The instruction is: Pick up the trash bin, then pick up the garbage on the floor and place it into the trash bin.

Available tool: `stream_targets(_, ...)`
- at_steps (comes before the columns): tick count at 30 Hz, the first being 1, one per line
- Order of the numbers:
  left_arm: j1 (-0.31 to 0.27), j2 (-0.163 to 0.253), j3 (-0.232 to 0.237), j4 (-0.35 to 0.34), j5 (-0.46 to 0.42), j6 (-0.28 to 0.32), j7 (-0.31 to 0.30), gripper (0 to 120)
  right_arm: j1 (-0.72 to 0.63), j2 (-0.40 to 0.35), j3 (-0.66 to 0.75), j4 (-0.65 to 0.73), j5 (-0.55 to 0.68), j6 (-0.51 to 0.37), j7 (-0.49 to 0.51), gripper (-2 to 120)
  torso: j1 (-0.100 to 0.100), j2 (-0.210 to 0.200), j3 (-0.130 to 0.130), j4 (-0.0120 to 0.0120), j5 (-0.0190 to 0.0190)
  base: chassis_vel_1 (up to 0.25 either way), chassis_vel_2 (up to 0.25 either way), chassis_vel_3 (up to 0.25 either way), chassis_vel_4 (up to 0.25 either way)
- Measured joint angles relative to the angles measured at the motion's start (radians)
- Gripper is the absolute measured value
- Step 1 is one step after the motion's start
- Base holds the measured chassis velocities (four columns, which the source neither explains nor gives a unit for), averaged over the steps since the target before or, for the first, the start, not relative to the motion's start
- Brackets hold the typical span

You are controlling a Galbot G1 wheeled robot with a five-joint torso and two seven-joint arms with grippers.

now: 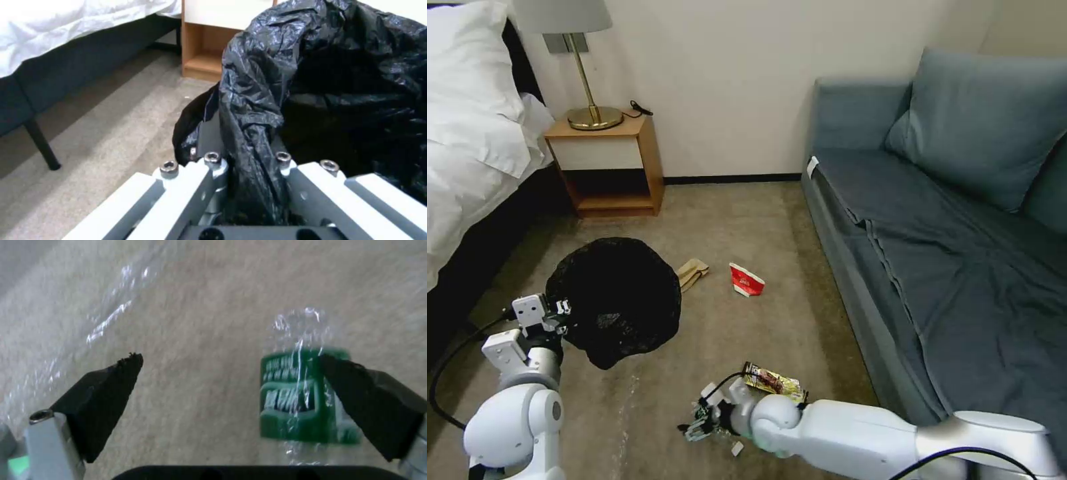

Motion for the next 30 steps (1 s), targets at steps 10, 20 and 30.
stream_targets(10,0.044,-0.012,-0.015,-0.037,0.006,-0.009,0.001,4,0.008,0.04,0.003,-0.085,-0.054,-0.047,-0.012,100,0.0,0.0,0.0,-0.0001,0.0002,0.0,0.0,0.0,0.0)
stream_targets(20,0.043,-0.008,-0.025,-0.043,0.004,-0.01,0.002,4,0.0,0.022,-0.008,-0.12,-0.101,-0.012,-0.056,100,0.0,0.0,0.0,-0.0001,0.0002,0.0,0.0,0.0,0.0)
stream_targets(30,0.039,-0.006,-0.026,-0.038,0.0,-0.013,0.003,4,-0.008,0.022,-0.016,-0.169,-0.135,0.048,-0.077,83,0.0,0.0,0.0,-0.0001,0.0003,0.0,0.0,0.0,0.0)
